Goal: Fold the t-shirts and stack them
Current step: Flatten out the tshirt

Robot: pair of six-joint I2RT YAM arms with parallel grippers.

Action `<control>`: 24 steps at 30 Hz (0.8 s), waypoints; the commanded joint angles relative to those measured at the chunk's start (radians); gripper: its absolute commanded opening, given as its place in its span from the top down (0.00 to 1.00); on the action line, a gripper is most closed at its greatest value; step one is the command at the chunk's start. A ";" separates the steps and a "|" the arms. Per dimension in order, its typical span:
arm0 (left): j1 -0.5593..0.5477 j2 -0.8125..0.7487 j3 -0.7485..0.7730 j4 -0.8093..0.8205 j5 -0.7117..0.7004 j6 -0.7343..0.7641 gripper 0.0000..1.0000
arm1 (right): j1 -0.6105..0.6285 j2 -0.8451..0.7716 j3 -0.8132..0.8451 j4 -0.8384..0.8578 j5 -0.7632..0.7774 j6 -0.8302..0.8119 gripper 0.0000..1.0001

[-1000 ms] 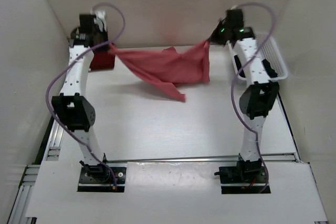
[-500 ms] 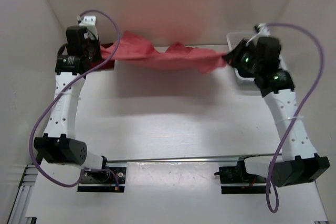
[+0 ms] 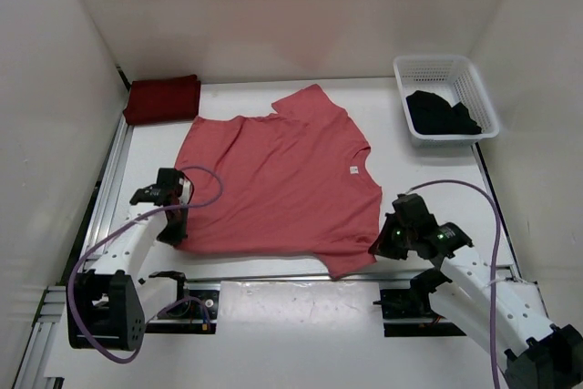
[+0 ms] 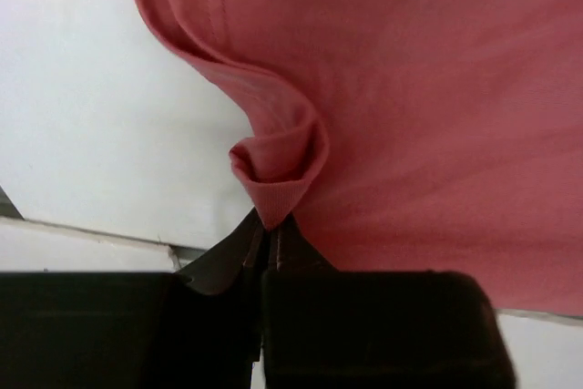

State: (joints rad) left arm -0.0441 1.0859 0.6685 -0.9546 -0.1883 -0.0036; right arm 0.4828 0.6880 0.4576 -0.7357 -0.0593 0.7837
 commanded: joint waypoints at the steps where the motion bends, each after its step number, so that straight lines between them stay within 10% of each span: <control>1: 0.004 -0.041 -0.049 0.014 -0.094 0.004 0.84 | 0.060 -0.013 -0.014 0.010 0.019 0.121 1.00; 10: 0.047 -0.127 -0.069 -0.070 -0.106 0.004 0.84 | 0.126 -0.012 0.121 -0.154 0.153 0.131 1.00; 15: 0.038 0.026 0.007 0.042 -0.071 0.004 0.85 | 0.027 0.180 0.244 0.059 0.158 -0.110 1.00; 18: 0.015 0.346 0.436 0.045 -0.071 0.004 0.87 | -0.215 0.674 0.766 0.011 0.043 -0.327 1.00; 23: -0.014 0.895 1.791 -0.160 -0.034 0.004 0.89 | -0.386 1.272 2.291 -0.295 0.000 -0.301 1.00; 24: -0.026 0.925 1.897 -0.086 -0.107 0.004 0.89 | -0.429 1.315 2.349 -0.234 -0.019 -0.214 1.00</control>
State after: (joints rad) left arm -0.0456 1.9129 1.8011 -1.0508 -0.2279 -0.0055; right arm 0.1539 1.8881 1.9022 -0.8921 -0.0650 0.5499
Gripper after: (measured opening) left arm 0.125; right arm 0.004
